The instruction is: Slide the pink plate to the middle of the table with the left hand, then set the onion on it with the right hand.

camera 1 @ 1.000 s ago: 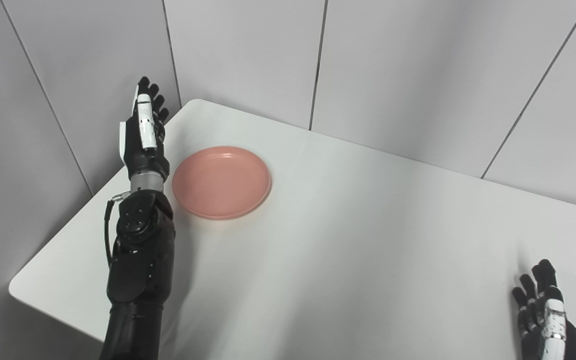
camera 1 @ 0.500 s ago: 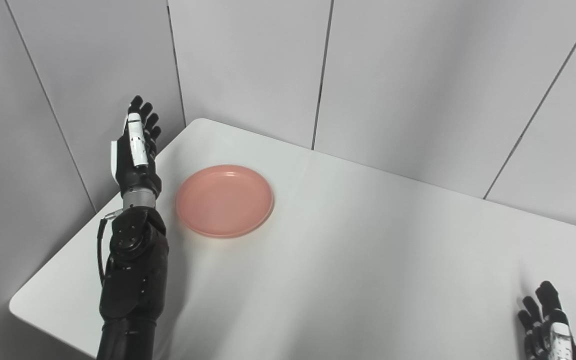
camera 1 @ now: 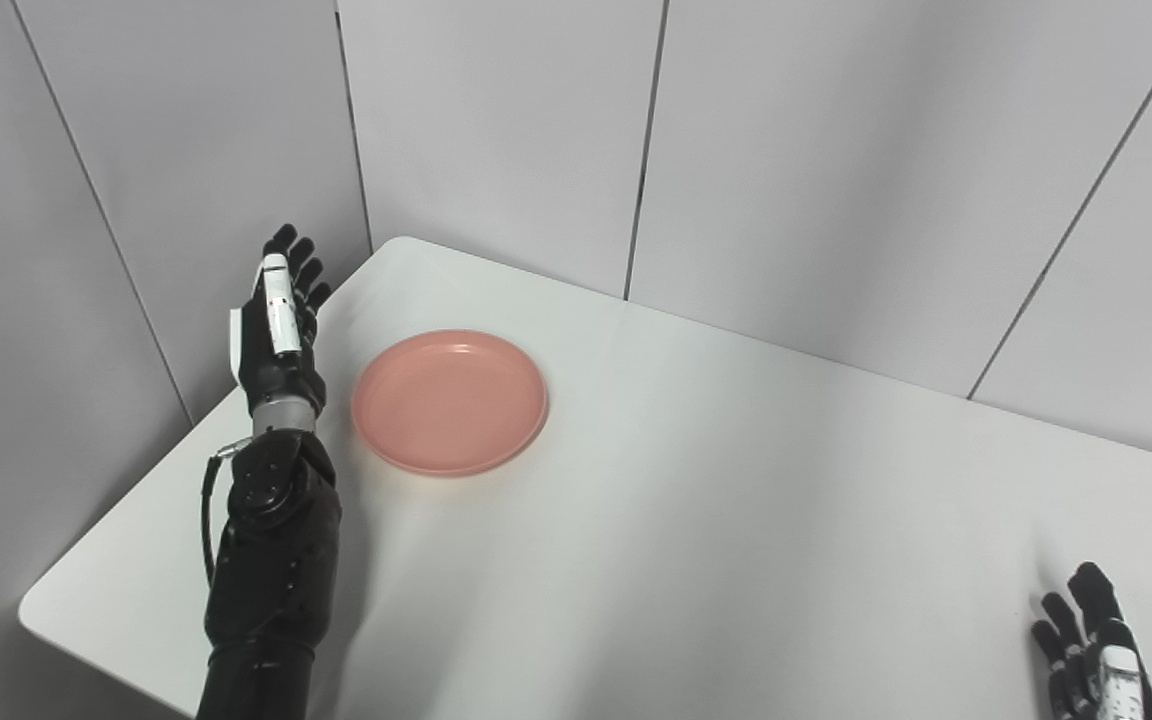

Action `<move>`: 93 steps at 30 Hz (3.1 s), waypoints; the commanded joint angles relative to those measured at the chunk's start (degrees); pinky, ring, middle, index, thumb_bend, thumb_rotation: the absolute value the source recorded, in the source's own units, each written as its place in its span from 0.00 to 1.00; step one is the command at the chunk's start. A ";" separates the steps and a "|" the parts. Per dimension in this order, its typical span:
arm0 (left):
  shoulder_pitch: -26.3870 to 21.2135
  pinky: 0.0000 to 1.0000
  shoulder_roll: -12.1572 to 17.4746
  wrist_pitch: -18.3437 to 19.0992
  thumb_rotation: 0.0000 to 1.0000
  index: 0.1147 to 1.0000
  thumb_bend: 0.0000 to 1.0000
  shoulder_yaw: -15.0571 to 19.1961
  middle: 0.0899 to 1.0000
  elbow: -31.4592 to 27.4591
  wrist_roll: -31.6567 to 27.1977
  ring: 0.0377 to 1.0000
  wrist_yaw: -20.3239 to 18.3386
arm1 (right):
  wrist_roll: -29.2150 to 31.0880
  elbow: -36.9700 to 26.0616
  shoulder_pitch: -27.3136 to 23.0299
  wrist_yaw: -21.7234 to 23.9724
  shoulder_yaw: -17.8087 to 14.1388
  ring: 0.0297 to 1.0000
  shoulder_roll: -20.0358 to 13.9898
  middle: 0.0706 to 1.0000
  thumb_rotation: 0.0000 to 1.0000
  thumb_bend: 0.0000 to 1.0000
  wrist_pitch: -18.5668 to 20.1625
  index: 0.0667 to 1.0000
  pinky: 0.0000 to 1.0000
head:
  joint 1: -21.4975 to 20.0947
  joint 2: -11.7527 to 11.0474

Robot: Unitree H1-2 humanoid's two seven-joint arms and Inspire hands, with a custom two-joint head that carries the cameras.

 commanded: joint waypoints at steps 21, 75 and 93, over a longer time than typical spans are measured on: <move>-1.75 0.93 1.95 -2.74 1.00 0.89 0.36 -1.43 0.91 3.12 -0.52 0.92 -0.79 | 0.47 0.92 0.04 0.37 -0.53 0.98 -0.56 0.99 0.94 0.56 -0.10 0.97 1.00 | 0.45 0.50; -2.43 0.93 2.39 -2.00 1.00 0.87 0.33 -2.98 0.90 12.81 -4.12 0.91 -4.47 | 1.41 0.06 -0.05 0.02 -0.97 0.93 -0.47 0.95 0.88 0.58 0.94 0.92 0.91 | 0.39 1.24; -2.92 0.91 1.89 -2.21 1.00 0.87 0.34 -4.86 0.90 15.23 -4.67 0.91 -7.39 | 1.16 0.01 0.19 0.54 -0.62 0.93 -0.77 0.95 0.88 0.60 0.66 0.91 0.87 | 0.08 1.66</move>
